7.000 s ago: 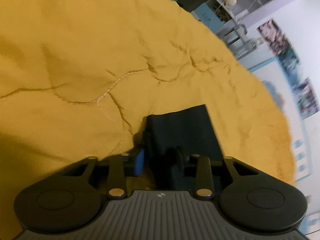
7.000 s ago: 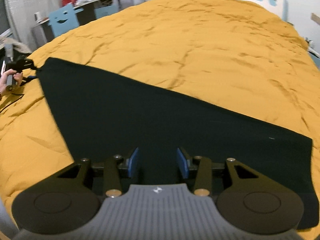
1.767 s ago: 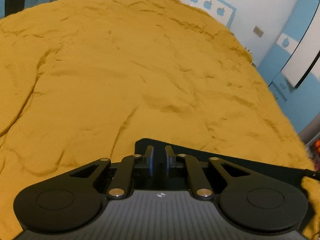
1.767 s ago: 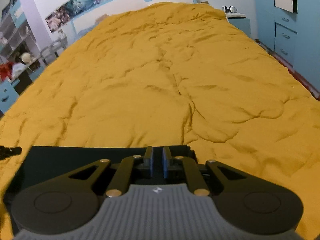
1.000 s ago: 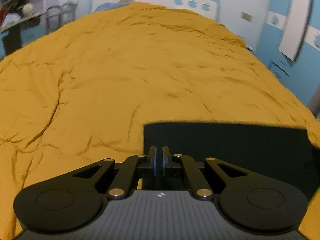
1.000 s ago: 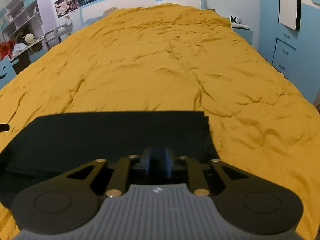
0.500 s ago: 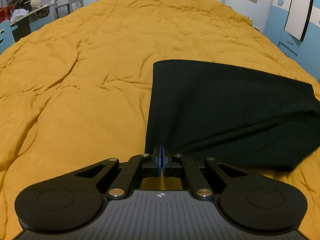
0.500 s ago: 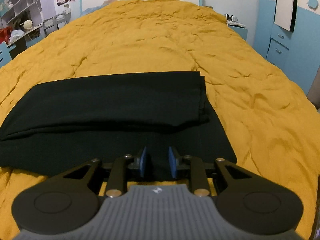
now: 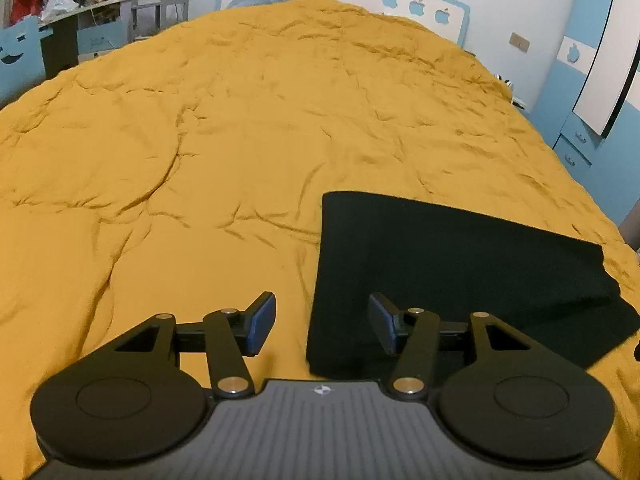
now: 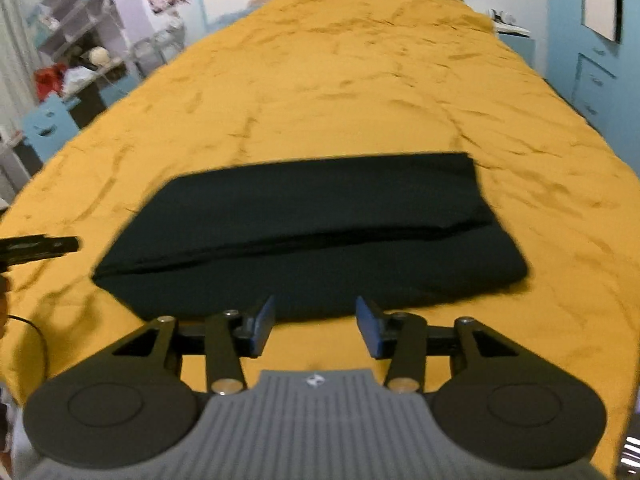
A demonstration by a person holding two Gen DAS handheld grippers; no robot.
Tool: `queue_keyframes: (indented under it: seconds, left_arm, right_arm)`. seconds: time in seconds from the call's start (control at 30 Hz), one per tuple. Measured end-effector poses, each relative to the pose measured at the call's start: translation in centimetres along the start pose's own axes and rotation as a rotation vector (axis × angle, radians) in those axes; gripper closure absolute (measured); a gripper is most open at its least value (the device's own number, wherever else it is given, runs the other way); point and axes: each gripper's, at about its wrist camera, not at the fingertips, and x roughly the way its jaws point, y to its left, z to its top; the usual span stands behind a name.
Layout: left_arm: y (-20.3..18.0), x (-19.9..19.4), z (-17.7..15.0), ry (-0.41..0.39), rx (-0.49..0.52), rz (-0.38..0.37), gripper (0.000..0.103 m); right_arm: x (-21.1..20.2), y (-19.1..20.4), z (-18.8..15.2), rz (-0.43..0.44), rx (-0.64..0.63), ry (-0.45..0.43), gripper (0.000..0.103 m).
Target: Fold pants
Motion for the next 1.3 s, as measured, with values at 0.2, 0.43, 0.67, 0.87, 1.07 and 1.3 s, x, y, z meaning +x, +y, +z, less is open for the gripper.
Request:
queue_keyframes:
  seconds: [0.2, 0.43, 0.67, 0.87, 1.07, 1.3]
  left_arm:
    - [2.4, 5.0, 1.3, 0.065, -0.185, -0.117, 0.043]
    - [5.0, 9.4, 0.3, 0.143, -0.362, -0.215, 0.049]
    - [6.4, 11.3, 0.1, 0.165, -0.423, -0.285, 0.066]
    - [6.5, 10.9, 0.0, 0.135, -0.461, -0.286, 0.090]
    - [3.9, 7.1, 2.6, 0.052, -0.439, -0.252, 0.096]
    - [-4.2, 1.5, 7.6, -0.015, -0.340, -0.263, 0.096]
  right_arm:
    - [4.2, 2.7, 0.8, -0.037, -0.035, -0.091, 0.098]
    - [7.8, 4.3, 2.1, -0.046, -0.088, -0.117, 0.101]
    - [11.8, 4.2, 2.2, -0.068, -0.103, -0.039, 0.103]
    - [14.0, 3.5, 1.7, -0.066, -0.077, 0.030, 0.103]
    - [11.9, 2.1, 2.7, -0.022, -0.019, -0.014, 0.103]
    - [7.0, -1.7, 3.0, -0.050, 0.043, -0.067, 0.101]
